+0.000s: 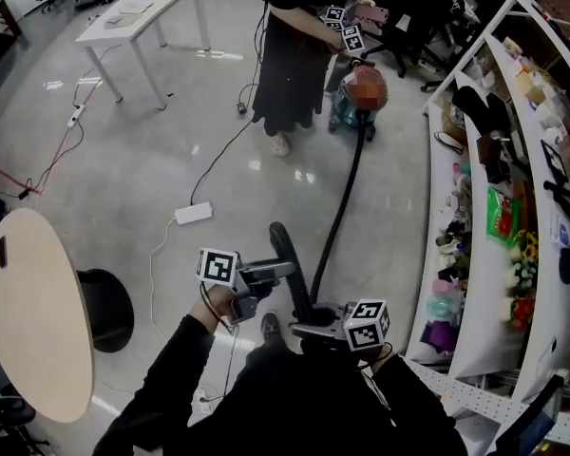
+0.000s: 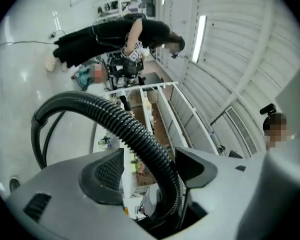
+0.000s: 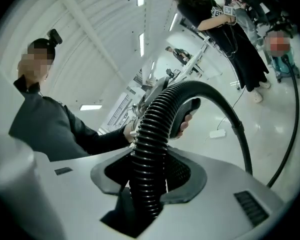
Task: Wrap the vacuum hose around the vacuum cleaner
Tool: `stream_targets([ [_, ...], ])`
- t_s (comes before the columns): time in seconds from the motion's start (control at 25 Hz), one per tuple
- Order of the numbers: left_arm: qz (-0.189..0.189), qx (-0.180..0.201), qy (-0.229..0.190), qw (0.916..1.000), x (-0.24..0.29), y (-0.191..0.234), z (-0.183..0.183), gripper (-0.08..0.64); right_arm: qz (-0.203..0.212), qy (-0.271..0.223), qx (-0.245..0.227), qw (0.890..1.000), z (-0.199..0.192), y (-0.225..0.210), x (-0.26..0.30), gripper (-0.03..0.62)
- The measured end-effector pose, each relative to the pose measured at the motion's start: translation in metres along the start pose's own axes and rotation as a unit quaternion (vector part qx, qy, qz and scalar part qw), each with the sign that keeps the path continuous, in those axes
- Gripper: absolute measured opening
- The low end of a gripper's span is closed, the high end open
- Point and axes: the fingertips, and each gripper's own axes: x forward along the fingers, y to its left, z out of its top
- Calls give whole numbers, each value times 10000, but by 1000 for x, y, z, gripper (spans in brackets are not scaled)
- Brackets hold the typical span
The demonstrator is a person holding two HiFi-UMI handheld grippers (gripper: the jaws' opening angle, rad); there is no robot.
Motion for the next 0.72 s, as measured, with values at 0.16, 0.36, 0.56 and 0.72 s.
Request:
stream_targets([
  [0.16, 306, 230, -878, 9954, -46, 6, 14, 322, 86, -648, 649, 9958, 28, -31, -12, 173],
  [0.36, 1787, 2783, 1085, 9375, -19, 17, -56, 329, 38, -1779, 1397, 9741, 102, -70, -48, 173],
  [0.56, 2592, 4042, 1760, 8593, 74, 54, -90, 360, 234, -2643, 1751, 9481, 174, -99, -109, 173],
  [0.72, 3211, 4209, 1732, 8305, 119, 87, -72, 341, 571, -3040, 2158, 9262, 210, -120, -162, 173],
])
